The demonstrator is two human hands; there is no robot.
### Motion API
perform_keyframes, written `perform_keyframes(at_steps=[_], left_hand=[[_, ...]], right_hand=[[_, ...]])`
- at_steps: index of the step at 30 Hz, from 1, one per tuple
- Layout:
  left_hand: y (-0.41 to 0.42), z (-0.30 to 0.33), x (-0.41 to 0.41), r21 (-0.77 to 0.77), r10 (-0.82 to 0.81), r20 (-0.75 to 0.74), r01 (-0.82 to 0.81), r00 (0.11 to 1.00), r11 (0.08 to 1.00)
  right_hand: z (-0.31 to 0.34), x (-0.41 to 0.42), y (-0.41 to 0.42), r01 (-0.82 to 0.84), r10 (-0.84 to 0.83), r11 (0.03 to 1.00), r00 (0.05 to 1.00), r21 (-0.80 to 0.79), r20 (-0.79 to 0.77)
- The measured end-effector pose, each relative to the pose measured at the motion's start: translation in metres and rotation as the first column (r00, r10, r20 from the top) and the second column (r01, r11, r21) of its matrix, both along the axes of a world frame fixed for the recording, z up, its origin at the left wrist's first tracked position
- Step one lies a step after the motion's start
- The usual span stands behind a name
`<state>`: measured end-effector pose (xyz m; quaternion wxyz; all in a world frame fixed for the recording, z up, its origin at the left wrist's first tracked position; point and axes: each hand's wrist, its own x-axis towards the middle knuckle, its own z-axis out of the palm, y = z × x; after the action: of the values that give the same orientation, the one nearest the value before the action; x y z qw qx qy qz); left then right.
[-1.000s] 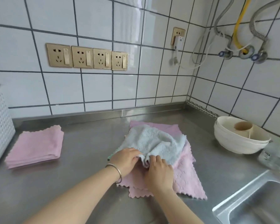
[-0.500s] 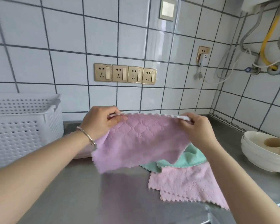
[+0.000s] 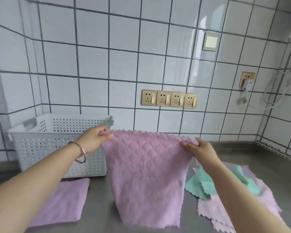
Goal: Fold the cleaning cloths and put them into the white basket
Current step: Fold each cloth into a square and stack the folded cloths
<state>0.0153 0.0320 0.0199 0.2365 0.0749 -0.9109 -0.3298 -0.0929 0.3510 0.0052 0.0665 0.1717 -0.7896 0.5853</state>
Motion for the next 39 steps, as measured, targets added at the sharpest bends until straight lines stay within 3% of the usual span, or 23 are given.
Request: perform_keyframes(at_steps=[4,7,9,12,15,21,23,25,28,30,35,39], left_hand=[[0.002,0.014,0.028,0.211,0.019,-0.215,0.027,0.977,0.977],[-0.004,-0.008,0.053,0.218,-0.029,-0.211,0.075,0.977,0.973],[-0.003,-0.033,0.074,0.200,-0.115,-0.137,0.141,0.984,0.970],[0.002,-0.081,0.103,0.235,-0.261,0.137,0.225,0.956,0.946],[0.011,-0.130,0.129,0.319,-0.359,0.388,0.242,0.849,0.916],[0.032,-0.154,0.145,0.312,-0.455,0.669,0.333,0.588,0.890],[0.031,-0.150,0.138,0.332,-0.448,0.678,0.301,0.583,0.894],[0.028,-0.151,0.128,0.407,-0.417,0.630,0.179,0.655,0.896],[0.023,-0.151,0.101,0.422,-0.224,0.547,-0.034,0.807,0.906],[0.024,-0.148,0.080,0.374,-0.082,0.519,-0.140,0.851,0.917],[0.028,-0.163,0.049,0.072,0.198,0.545,-0.281,0.815,0.957],[0.027,-0.178,0.045,-0.064,0.334,0.535,-0.357,0.776,0.932]], right_hand=[[0.011,0.012,-0.002,-0.174,0.207,0.917,0.977,-0.359,0.055],[-0.009,0.017,0.008,-0.323,0.394,0.840,0.916,-0.436,0.081],[-0.037,0.019,0.016,-0.367,0.443,0.865,0.879,-0.342,0.176],[-0.080,0.031,0.032,-0.421,0.441,0.896,0.820,-0.139,0.365],[-0.105,0.056,0.048,-0.540,0.457,0.841,0.742,0.034,0.490],[-0.121,0.074,0.068,-0.689,0.433,0.689,0.639,0.223,0.636],[-0.127,0.072,0.067,-0.648,0.375,0.715,0.673,0.262,0.638],[-0.132,0.065,0.062,-0.547,0.305,0.800,0.726,0.248,0.617],[-0.138,0.050,0.044,-0.361,0.164,0.874,0.849,0.325,0.502],[-0.144,0.040,0.031,-0.222,0.051,0.894,0.913,0.389,0.404],[-0.161,0.029,0.007,-0.052,-0.102,0.853,0.960,0.520,0.262],[-0.168,0.026,0.001,0.026,-0.149,0.811,0.975,0.584,0.163]])
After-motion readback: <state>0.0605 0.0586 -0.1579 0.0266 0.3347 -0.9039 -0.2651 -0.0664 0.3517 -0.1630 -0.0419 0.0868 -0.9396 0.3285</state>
